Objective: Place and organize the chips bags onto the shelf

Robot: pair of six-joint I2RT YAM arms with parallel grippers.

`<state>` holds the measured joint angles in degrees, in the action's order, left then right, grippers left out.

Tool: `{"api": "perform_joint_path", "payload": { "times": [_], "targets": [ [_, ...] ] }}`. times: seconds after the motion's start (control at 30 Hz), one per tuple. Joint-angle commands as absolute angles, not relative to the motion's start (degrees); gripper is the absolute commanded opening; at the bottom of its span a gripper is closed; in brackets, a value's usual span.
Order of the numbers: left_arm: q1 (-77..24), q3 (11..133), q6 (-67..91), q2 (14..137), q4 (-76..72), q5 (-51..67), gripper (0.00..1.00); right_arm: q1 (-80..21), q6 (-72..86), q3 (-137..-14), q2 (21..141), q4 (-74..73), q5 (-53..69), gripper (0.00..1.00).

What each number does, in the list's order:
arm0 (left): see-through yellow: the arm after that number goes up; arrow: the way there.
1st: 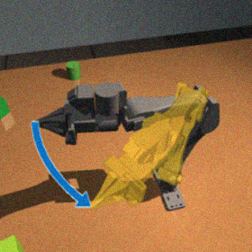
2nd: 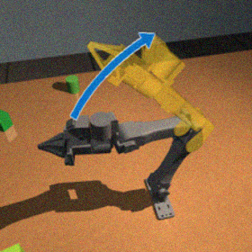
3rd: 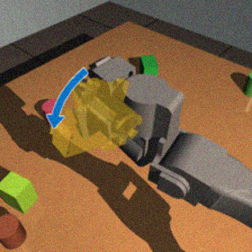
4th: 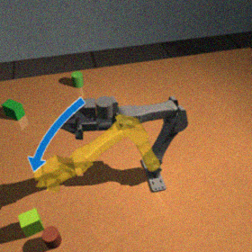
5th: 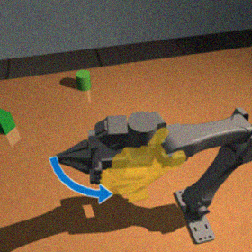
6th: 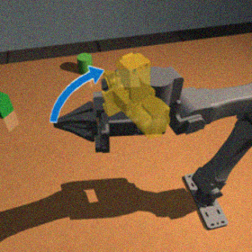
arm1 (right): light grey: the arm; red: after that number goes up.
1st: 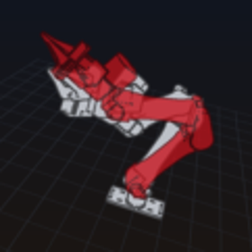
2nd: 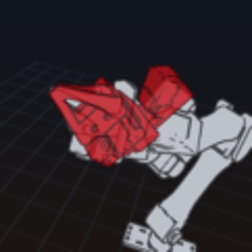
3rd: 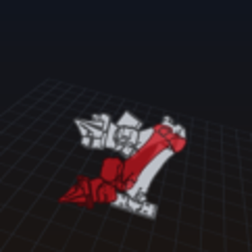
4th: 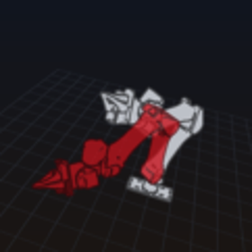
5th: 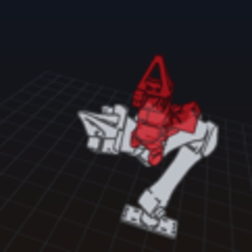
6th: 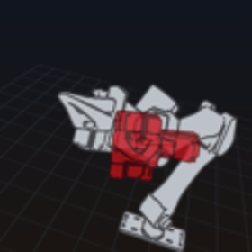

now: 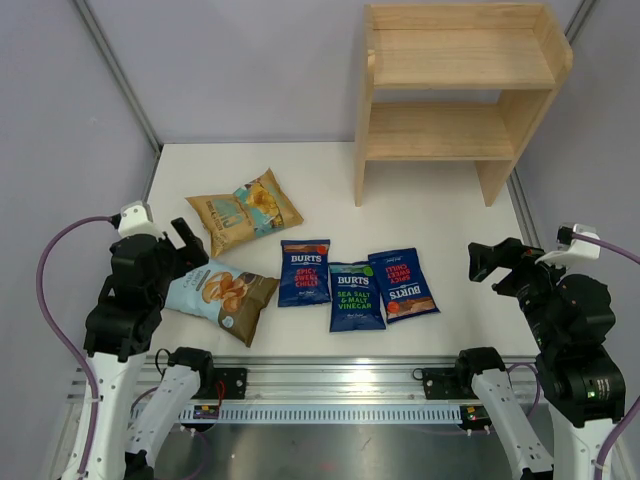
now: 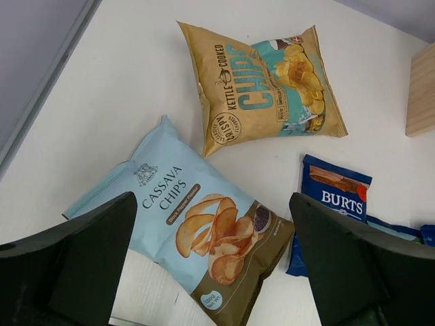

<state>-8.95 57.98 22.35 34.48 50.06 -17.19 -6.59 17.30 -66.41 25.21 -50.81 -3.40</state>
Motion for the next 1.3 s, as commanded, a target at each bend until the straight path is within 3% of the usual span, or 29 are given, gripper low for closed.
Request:
{"api": "perform_joint_path", "payload": {
  "times": [0.0, 0.33, 0.7, 0.87, 1.03, 1.27],
  "targets": [
    [-9.1, 59.0, 23.1, 34.2, 48.2, -17.0, 0.99, -6.7, 16.7, -67.5, 26.3, -48.3, -2.7, 0.99],
    [-9.1, 58.4, 25.4, 35.3, 43.4, -16.9, 0.99, -6.7, 17.1, -67.9, 27.5, -47.9, 3.2, 0.99],
    [-7.6, 54.7, 31.0, 41.3, 26.1, -10.2, 0.99, -6.7, 23.5, -62.3, 30.5, -40.6, 24.4, 0.99],
    [1.7, 54.9, 31.7, 52.1, 19.3, 4.9, 0.99, -6.7, 25.0, -61.6, 30.1, -38.0, 31.5, 1.00],
    [18.2, 50.8, 40.3, 61.2, 9.0, 24.8, 0.99, -6.8, 27.3, -60.8, 29.0, -35.1, 37.2, 0.99],
    [22.3, 45.1, 43.1, 76.3, -4.4, 29.8, 0.99, -9.5, 32.1, -58.4, 28.7, -29.2, 45.8, 0.99]
  ]
}}
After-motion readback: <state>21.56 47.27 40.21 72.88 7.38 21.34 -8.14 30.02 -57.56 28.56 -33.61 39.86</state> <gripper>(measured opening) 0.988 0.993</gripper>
